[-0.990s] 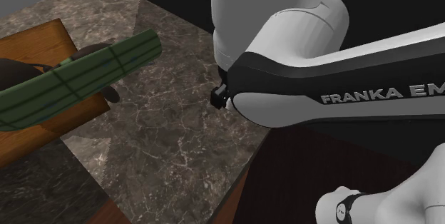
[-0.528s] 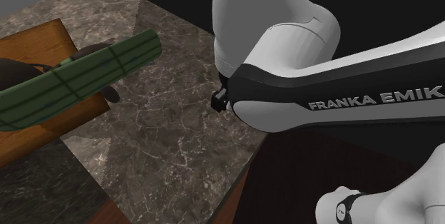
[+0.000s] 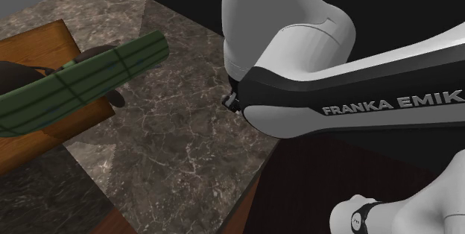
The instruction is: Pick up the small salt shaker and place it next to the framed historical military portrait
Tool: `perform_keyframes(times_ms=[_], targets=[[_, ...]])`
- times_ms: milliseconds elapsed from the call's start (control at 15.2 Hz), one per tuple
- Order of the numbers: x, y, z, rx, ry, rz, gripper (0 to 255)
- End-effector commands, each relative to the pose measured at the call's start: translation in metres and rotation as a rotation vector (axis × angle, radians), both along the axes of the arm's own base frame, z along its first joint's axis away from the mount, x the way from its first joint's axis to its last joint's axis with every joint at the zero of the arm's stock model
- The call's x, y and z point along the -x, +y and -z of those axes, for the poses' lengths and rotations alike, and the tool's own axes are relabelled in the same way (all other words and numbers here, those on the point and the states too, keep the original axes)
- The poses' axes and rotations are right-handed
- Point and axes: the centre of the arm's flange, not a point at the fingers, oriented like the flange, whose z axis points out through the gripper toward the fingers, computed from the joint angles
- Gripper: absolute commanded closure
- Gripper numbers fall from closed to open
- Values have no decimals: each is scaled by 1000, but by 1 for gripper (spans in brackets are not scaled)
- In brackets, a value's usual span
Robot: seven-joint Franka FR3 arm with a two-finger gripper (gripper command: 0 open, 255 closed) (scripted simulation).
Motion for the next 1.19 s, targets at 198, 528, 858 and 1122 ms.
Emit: perform_keyframes(times_ms=[198,528,858,1122], targets=[[0,0,1,0,1,1,255],[0,0,-21,0,1,1,255],[0,0,-47,0,1,1,255],[0,0,-68,0,1,1,255]])
